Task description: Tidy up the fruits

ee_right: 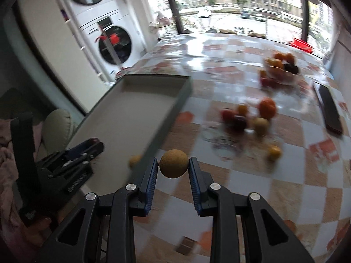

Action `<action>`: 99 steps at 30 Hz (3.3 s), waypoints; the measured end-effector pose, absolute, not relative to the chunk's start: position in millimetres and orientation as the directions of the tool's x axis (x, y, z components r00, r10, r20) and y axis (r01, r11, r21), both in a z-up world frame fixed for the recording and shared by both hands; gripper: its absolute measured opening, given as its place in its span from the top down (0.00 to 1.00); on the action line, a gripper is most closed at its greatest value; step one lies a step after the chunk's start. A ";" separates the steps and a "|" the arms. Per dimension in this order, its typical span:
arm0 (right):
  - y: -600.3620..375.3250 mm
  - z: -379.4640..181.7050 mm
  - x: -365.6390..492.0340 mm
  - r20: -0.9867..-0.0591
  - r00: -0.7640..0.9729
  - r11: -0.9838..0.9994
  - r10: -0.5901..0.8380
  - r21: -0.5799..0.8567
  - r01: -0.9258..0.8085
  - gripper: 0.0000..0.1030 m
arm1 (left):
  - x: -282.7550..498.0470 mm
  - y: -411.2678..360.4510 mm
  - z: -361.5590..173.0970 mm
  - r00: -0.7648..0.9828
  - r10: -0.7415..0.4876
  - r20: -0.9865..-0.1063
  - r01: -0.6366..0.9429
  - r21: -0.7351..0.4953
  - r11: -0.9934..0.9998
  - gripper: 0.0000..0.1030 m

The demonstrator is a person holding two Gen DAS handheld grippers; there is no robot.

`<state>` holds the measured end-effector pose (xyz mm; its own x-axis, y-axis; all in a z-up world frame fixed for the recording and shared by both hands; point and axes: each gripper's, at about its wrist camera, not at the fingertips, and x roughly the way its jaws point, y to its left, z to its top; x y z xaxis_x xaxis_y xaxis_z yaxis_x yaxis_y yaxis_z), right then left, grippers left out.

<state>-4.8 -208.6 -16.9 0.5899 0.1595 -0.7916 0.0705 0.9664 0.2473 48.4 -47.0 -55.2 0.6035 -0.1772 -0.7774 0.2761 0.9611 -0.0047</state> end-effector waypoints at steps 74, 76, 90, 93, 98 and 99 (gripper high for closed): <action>-361.3 -83.8 -111.8 -0.810 0.509 0.873 -0.292 -0.008 0.488 0.00 | -20.3 -199.5 -88.1 0.518 -0.315 -0.795 0.555 0.032 0.831 0.00; -361.7 -83.8 -111.7 -0.809 0.509 0.872 -0.293 -0.008 0.489 0.00 | -19.8 -199.0 -87.6 0.525 -0.315 -0.791 0.553 0.035 0.832 0.00; -362.0 -84.0 -111.9 -0.808 0.510 0.872 -0.294 -0.008 0.489 0.00 | -19.9 -197.7 -88.9 0.525 -0.318 -0.790 0.553 0.033 0.832 0.00; -362.0 -84.2 -112.0 -0.808 0.510 0.872 -0.294 -0.009 0.489 0.00 | -19.9 -197.7 -88.9 0.525 -0.318 -0.790 0.553 0.033 0.832 0.00; -362.1 -84.4 -111.9 -0.808 0.510 0.872 -0.295 -0.009 0.489 0.00 | -19.9 -197.5 -88.9 0.524 -0.318 -0.790 0.553 0.032 0.832 0.00; -362.1 -84.4 -111.8 -0.808 0.510 0.872 -0.295 -0.010 0.489 0.00 | -19.9 -197.6 -88.9 0.524 -0.318 -0.790 0.553 0.032 0.832 0.00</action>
